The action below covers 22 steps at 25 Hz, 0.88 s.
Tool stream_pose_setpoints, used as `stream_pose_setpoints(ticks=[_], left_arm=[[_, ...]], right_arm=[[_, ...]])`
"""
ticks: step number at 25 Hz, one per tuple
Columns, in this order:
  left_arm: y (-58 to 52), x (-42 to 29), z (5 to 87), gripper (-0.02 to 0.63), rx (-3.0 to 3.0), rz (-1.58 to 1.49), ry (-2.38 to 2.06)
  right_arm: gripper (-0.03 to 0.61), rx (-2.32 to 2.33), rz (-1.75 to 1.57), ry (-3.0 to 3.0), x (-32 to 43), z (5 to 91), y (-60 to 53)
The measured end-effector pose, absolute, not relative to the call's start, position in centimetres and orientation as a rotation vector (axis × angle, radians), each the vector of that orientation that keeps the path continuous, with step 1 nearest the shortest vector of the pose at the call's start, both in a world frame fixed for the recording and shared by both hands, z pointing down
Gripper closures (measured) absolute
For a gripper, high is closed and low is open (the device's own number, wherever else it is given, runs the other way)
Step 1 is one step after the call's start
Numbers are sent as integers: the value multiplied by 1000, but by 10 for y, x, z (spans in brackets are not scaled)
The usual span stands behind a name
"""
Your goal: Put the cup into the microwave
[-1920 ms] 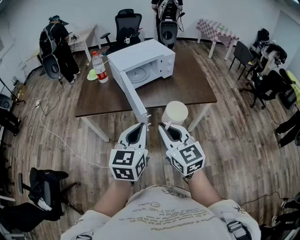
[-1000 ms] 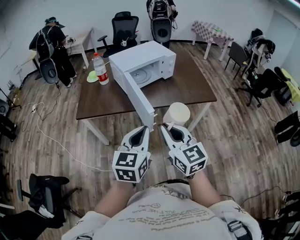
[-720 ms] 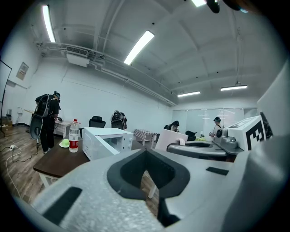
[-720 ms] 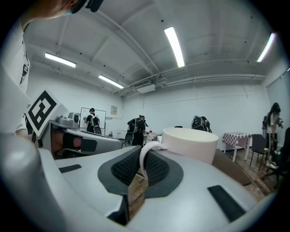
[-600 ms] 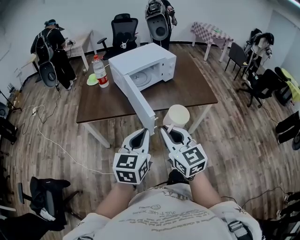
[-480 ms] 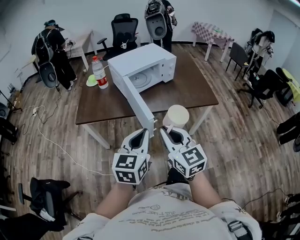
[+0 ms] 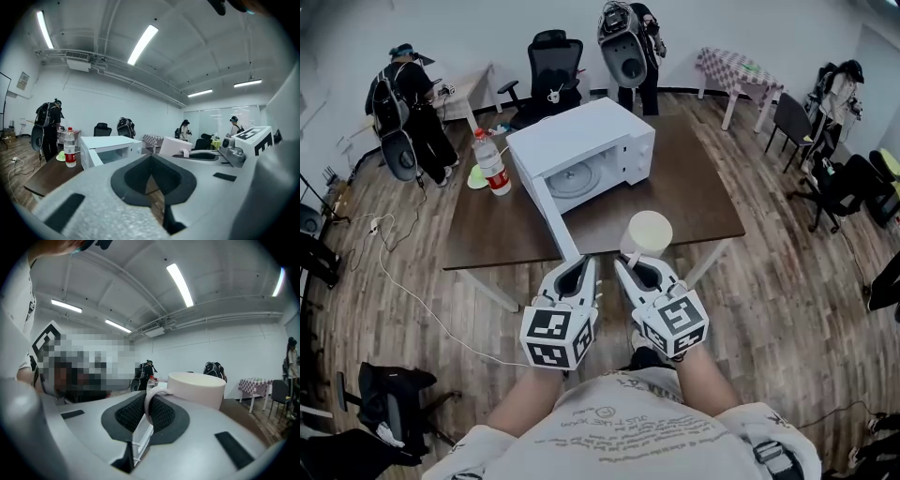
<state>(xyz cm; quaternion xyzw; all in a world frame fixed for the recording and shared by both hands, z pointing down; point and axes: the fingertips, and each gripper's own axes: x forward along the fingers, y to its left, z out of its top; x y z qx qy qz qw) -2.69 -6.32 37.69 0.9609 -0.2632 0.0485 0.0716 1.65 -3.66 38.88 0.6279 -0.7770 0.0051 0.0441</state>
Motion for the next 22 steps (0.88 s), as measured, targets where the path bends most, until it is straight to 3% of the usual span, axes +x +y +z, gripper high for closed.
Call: stream_pose_setpoints(ticks=[22], left_arm=[[-188, 92, 392, 600, 2650, 171, -1175]], right_arm=[[552, 1357, -49, -2637, 126, 430, -179]])
